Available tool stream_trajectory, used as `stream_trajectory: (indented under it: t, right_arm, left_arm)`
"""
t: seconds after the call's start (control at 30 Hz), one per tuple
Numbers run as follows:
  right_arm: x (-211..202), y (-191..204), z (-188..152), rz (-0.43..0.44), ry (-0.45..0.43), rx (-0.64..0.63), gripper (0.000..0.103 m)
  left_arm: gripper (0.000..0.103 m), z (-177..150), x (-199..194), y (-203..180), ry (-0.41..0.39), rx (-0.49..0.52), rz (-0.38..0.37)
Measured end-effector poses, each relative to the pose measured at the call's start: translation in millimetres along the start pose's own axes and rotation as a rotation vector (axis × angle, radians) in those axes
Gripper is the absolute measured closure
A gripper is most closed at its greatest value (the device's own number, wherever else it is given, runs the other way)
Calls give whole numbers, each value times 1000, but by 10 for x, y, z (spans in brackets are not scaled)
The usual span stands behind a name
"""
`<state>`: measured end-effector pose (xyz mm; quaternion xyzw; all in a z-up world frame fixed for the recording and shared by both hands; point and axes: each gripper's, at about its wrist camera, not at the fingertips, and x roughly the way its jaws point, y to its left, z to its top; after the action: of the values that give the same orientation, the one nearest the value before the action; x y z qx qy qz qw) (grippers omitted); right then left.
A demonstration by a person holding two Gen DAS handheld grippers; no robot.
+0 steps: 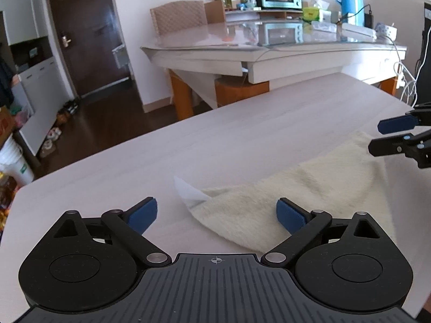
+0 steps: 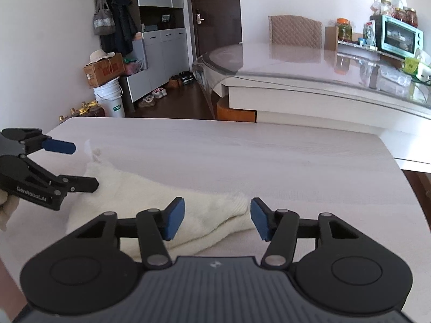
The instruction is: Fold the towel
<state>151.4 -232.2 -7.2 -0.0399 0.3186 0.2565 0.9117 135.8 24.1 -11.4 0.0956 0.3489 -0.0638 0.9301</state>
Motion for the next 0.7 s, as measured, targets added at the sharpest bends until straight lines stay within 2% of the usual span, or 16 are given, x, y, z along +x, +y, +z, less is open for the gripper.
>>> stream_trajectory:
  t: [0.03, 0.2, 0.23, 0.27, 0.5, 0.7]
  right_arm:
    - [27, -8, 0, 0, 4, 1, 49]
    - [115, -15, -37, -2, 11, 5, 71]
    - [125, -19, -34, -5, 9, 5, 81]
    - [137, -22, -30, -8, 9, 3, 84]
    - [250, -86, 102, -25, 2, -13, 89]
    - [69, 1, 133, -14, -51, -15, 94]
  left_arm:
    - [23, 6, 28, 11, 6, -4, -12]
    - [23, 18, 69, -14, -3, 28, 3]
    - [23, 19, 75, -19, -6, 31, 7]
    - [23, 26, 95, -16, -10, 25, 8]
    - [18, 113, 244, 49, -12, -14, 11]
    - [20, 108, 149, 154, -24, -68, -1]
